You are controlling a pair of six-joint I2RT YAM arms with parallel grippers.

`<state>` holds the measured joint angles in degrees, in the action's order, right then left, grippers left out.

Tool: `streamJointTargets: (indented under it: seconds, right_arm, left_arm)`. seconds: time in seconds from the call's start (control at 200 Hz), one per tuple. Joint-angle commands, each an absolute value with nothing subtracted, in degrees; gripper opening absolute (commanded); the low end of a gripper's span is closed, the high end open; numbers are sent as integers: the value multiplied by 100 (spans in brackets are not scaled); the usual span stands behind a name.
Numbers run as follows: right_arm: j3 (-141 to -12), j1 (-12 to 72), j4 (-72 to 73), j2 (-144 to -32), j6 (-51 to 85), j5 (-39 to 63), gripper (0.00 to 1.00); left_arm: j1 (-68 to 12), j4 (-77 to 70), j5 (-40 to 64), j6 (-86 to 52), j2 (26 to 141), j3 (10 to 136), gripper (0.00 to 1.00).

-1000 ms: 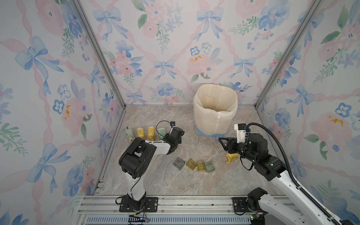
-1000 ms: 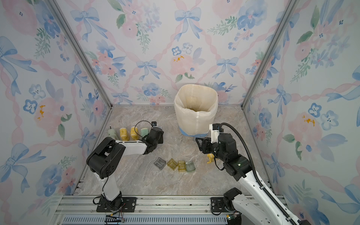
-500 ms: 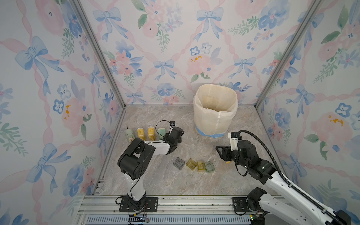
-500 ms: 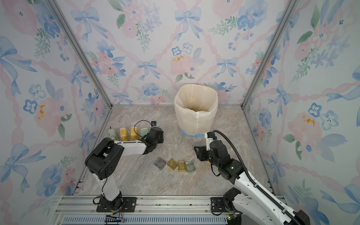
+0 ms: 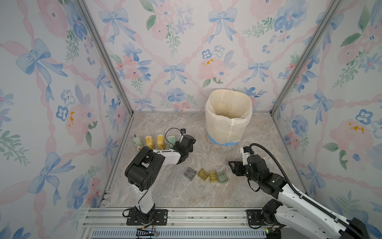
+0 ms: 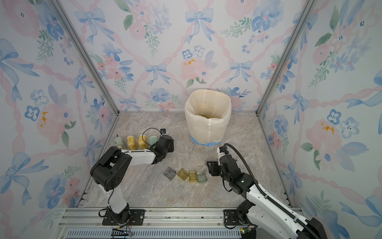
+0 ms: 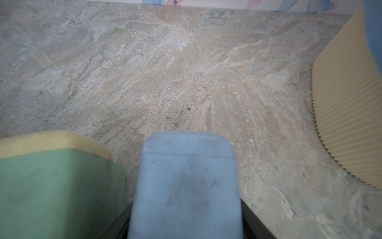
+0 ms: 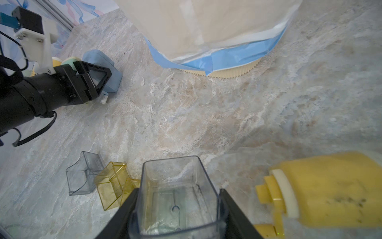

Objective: Take out the pencil sharpener tray and clean the shavings
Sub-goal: Place the pencil sharpener at the center of the board.

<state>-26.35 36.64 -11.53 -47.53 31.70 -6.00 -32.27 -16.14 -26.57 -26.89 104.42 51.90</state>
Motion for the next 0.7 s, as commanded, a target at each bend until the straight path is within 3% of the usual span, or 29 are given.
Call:
streamJointTargets:
  seconds: [0.0, 0.445, 0.695]
  right_arm:
    - [-2391, 3818, -886, -4774, 3376, -995, 52]
    - [-1753, 4395, -314, -4753, 3379, -2212, 52]
    - [-1626, 4564, 114, -5286, 3360, -2448, 52]
  left_arm:
    - [-3271, -1618, -2745, -2679, 10218, 5183, 66]
    - [-3311, -1582, -2800, -2615, 9893, 5209, 67]
    - [-3331, -1550, -2864, -2593, 9644, 5173, 69]
